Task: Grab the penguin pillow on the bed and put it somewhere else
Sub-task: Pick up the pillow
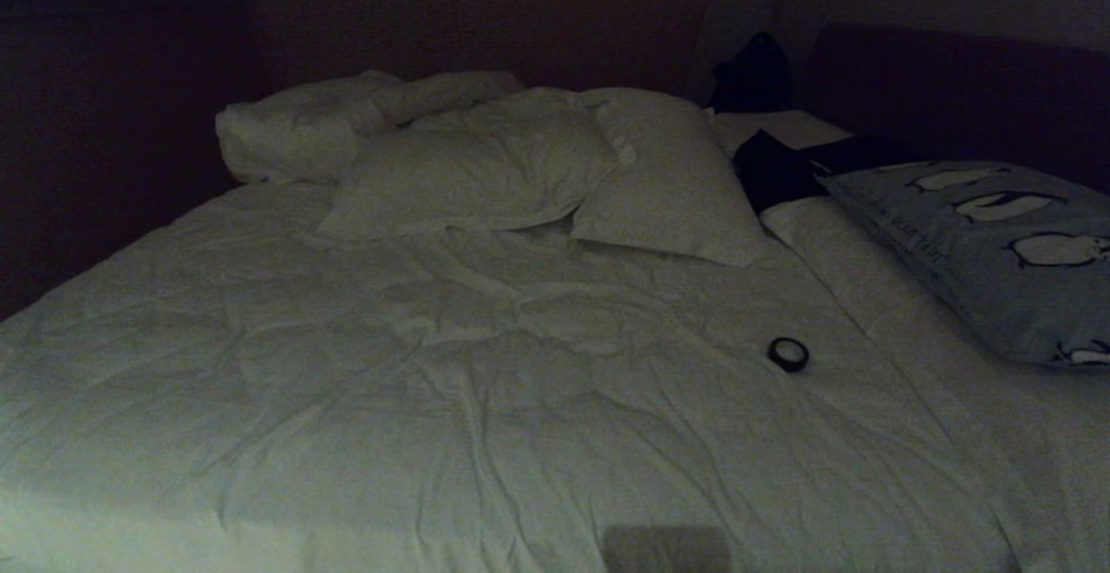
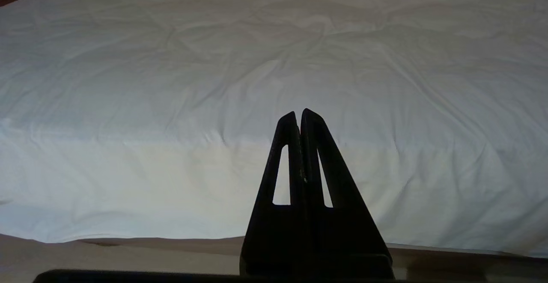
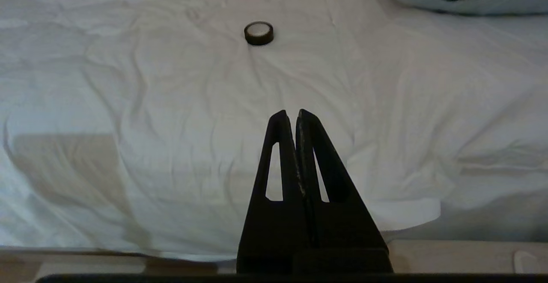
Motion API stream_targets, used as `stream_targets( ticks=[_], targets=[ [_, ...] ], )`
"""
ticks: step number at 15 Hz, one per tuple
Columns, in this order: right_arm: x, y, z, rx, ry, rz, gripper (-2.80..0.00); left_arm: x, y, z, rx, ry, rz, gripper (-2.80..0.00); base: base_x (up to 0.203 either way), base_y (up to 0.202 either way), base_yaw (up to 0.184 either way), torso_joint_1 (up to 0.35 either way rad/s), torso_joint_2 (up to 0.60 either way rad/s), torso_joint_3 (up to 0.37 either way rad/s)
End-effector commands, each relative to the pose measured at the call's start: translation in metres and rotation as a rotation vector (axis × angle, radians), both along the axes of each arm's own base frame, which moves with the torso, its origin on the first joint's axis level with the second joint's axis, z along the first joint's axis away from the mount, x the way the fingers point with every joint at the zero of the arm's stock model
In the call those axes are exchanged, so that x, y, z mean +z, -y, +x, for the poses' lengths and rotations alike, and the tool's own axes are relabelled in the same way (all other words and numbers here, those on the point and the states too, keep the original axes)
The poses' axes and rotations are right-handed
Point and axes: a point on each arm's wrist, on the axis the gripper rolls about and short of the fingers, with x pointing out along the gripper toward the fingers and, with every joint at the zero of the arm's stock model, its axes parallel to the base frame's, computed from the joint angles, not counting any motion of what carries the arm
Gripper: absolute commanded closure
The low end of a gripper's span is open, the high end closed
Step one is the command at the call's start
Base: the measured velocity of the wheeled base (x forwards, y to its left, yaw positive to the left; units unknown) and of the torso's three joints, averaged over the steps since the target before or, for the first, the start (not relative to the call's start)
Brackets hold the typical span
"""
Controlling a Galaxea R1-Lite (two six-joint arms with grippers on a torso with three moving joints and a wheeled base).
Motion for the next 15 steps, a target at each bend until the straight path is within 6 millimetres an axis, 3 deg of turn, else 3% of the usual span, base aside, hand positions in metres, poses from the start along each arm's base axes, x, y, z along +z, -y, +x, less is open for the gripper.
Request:
stream_targets(
  ticks=[1, 15],
  targets=[
    [-0.0007, 0.0000, 0.0002, 0.000, -0.004, 0.000, 0.00, -0.0004, 0.0000, 0.0001, 0.000, -0.001, 0.000, 0.00, 0.000, 0.000, 0.000, 0.000, 0.00, 0.000],
    [-0.0007, -0.0001, 0.0001, 0.007, -0.002, 0.029, 0.00, -0.0004, 0.0000, 0.0001, 0.000, -0.001, -0.001, 0.00, 0.000, 0.000, 0.000, 0.000, 0.00, 0.000]
  ],
)
